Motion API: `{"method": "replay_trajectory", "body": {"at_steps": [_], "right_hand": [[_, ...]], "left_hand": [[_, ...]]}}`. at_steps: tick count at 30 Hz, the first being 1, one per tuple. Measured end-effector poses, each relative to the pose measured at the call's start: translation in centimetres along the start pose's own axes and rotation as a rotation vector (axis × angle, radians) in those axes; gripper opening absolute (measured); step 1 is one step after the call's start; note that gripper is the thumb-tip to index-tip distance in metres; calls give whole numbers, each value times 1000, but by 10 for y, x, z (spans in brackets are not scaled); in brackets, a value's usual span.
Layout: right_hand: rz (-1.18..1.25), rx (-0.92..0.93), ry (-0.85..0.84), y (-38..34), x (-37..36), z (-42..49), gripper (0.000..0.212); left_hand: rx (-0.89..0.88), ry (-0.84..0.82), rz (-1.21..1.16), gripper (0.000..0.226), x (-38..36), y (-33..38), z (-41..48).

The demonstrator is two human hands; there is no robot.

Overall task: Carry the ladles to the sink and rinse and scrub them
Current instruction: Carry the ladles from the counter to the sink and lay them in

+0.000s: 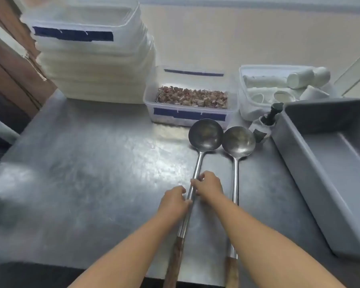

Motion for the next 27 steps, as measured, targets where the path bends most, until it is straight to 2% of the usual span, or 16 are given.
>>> {"method": "replay_trajectory", "body": {"at_steps": [3, 6, 8, 12, 16, 22, 27], "right_hand": [[-119, 22, 80, -6, -7, 8, 26], [-151, -25, 90, -8, -11, 16, 30], [-137, -41, 77, -10, -10, 15, 34], [-75, -44, 85, -13, -9, 2, 27], [28, -46, 155, -26, 2, -22, 27], [297, -3, 332, -46, 62, -74, 19], [455, -17, 574, -15, 132, -145, 28]], "left_hand": [[-62, -52, 25, 27, -4, 3, 18], [-43, -107, 26, 19, -10, 2, 25], [-44, -132, 22, 19, -10, 1, 28], [-82, -161, 13, 25, 2, 2, 24], [-141, -145, 28, 25, 21, 9, 7], [-365, -147, -7, 22, 56, 63, -31], [-622, -257, 46, 22, 45, 128, -82]]}}
Point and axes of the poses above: each hand's wrist, its own z-axis towards the middle knuckle, its own x-axis out of the back of the hand, y = z × x, the point moved 1 cm from there along z, towards the middle knuckle, and after that the axes turned 9 degrees about z, right-handed, at the moved point
